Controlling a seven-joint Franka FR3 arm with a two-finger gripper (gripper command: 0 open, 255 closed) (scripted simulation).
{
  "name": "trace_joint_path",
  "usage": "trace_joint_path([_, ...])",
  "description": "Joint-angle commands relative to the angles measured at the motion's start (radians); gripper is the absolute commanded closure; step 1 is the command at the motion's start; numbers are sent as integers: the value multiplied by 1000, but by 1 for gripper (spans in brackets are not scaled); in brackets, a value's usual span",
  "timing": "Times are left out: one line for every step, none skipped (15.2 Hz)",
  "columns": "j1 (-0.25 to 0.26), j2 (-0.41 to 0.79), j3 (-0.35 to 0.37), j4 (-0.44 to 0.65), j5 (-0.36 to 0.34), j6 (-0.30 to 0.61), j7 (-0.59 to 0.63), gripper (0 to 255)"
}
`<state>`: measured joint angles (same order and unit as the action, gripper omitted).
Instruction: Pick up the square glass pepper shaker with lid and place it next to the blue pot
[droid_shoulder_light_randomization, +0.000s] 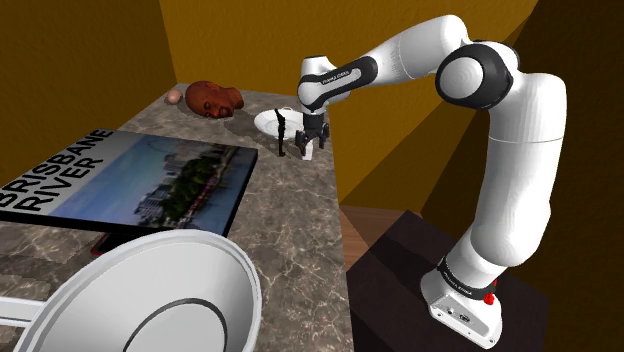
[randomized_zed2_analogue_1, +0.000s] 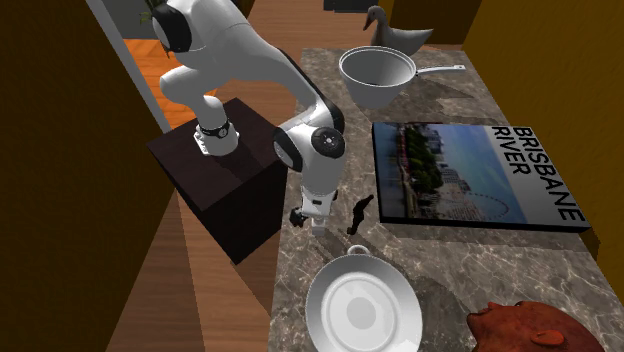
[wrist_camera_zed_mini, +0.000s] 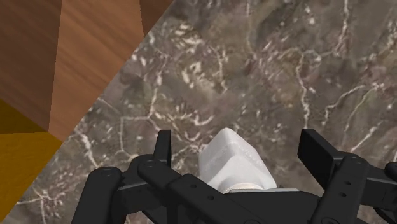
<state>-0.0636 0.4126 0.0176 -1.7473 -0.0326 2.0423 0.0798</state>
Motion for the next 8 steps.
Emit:
trace_joint_path([0, 3, 0, -1, 0, 5, 0, 0])
trace_joint_path([0, 3, 0, -1, 0, 5, 0, 0])
trace_joint_path([0, 3, 0, -1, 0, 5, 0, 0])
trace_joint_path([0, 3, 0, -1, 0, 5, 0, 0])
trace_joint_path([0, 3, 0, -1, 0, 5, 0, 0])
trace_joint_path([0, 3, 0, -1, 0, 5, 0, 0])
trace_joint_path([0, 3, 0, -1, 0, 5, 0, 255])
trace_joint_path([0, 3, 0, -1, 0, 5, 0, 255])
